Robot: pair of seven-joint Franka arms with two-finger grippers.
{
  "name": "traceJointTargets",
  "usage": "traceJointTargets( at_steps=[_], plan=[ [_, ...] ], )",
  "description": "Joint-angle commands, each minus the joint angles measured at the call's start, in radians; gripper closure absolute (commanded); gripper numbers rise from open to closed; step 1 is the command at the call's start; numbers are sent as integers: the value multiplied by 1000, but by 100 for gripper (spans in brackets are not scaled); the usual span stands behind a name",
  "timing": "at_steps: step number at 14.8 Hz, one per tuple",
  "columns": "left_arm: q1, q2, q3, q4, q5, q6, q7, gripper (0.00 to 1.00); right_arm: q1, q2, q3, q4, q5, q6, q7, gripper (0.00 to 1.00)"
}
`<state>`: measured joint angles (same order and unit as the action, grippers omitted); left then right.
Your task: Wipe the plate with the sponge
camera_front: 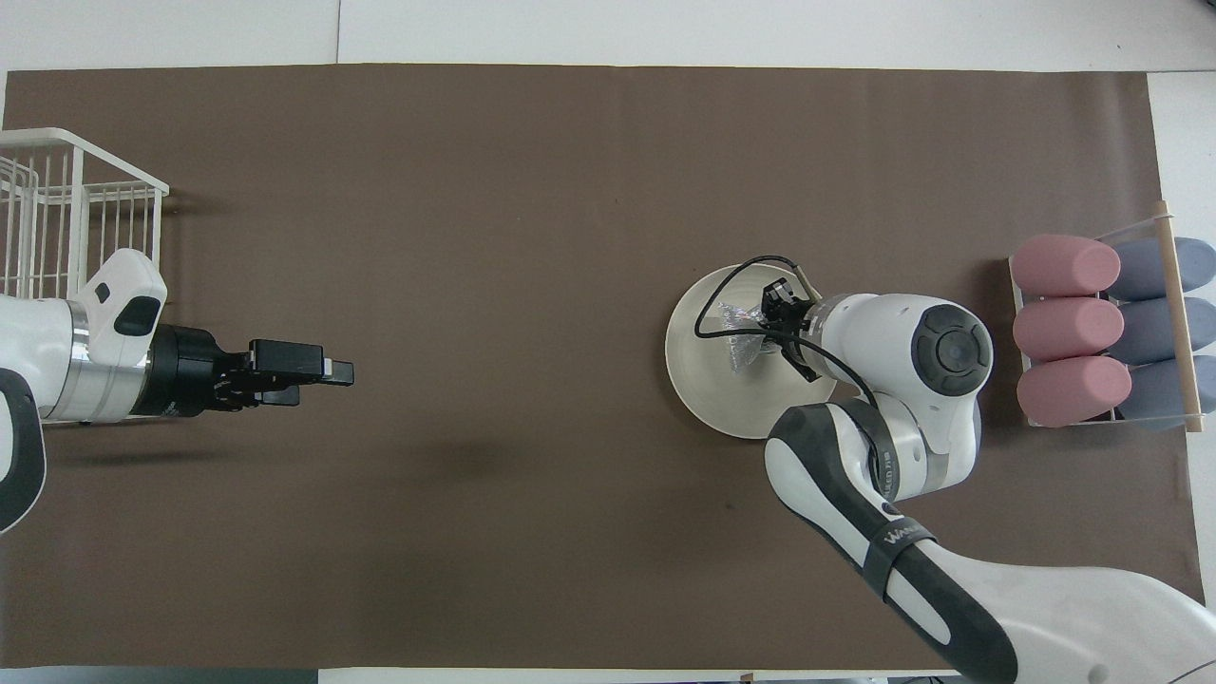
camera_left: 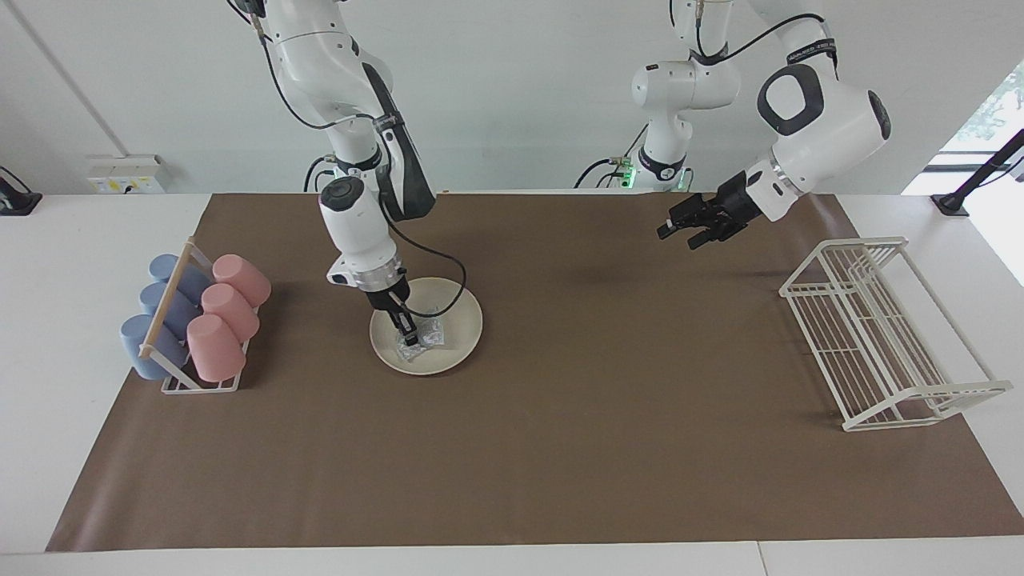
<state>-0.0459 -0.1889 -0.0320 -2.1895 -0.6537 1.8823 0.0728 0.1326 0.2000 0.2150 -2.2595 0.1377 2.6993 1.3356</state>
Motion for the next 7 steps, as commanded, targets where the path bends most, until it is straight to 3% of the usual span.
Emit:
traceJointTargets(
  at_steps=[1, 5, 7],
  plan=[
    [-2, -6, -6, 4, 20, 15, -25, 0, 80, 30, 7, 3, 6, 14, 144, 100],
    [-6, -4, -6, 4, 20, 31, -42, 0, 73, 24, 4, 14, 5, 10, 126, 100],
    [-6, -4, -6, 4, 20, 32, -44, 0, 68, -28, 3, 78, 5, -94, 134, 100]
  ],
)
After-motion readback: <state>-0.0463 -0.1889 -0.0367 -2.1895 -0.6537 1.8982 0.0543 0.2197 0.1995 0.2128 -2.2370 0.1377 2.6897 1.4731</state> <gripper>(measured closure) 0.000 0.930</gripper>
